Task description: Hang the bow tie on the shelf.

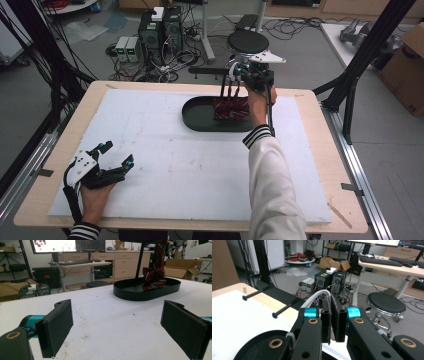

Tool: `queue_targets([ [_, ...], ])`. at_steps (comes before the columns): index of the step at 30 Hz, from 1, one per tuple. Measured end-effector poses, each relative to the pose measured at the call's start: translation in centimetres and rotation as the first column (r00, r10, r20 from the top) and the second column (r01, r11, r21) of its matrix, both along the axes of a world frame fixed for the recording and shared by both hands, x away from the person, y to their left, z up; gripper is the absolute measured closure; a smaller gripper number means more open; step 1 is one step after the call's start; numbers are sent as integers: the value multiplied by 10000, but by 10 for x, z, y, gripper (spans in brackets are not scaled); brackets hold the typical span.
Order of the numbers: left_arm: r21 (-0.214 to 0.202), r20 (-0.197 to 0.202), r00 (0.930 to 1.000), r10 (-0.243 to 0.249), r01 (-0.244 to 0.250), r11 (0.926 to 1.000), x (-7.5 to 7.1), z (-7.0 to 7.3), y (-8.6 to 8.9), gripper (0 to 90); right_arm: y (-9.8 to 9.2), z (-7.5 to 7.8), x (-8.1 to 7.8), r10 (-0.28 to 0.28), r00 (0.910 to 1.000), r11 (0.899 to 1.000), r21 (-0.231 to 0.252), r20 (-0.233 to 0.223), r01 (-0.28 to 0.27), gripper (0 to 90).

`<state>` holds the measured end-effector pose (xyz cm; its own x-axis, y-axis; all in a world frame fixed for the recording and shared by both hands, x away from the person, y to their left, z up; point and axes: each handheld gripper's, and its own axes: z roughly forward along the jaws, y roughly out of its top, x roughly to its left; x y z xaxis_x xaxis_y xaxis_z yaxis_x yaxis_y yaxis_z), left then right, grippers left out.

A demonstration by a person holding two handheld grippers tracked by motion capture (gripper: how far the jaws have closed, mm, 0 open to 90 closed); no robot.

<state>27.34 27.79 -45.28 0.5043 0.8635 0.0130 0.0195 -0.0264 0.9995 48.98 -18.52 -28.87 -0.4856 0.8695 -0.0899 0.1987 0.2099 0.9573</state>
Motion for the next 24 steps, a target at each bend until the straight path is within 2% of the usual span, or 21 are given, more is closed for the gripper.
queue_targets([
  [9,-14,0,10000,4,-4,10000,0,0,0,111,-1,-8,8,-178,9996,9993,-342,-239,169,857],
  [11,-27,-10,10000,2,-2,10000,0,0,0,111,-1,-10,9,-267,9992,9988,-427,-311,253,806],
  [14,-27,0,10000,3,-3,10000,0,0,0,111,-1,-12,10,-312,9984,9974,-659,-461,281,791],
  [17,-19,-8,10000,-2,2,10000,0,0,0,111,-3,-12,11,-311,9984,9972,-699,-463,278,777],
  [24,-10,-9,10000,2,-3,10000,0,0,0,111,-4,-13,11,-390,9981,9948,-959,-483,343,671],
])
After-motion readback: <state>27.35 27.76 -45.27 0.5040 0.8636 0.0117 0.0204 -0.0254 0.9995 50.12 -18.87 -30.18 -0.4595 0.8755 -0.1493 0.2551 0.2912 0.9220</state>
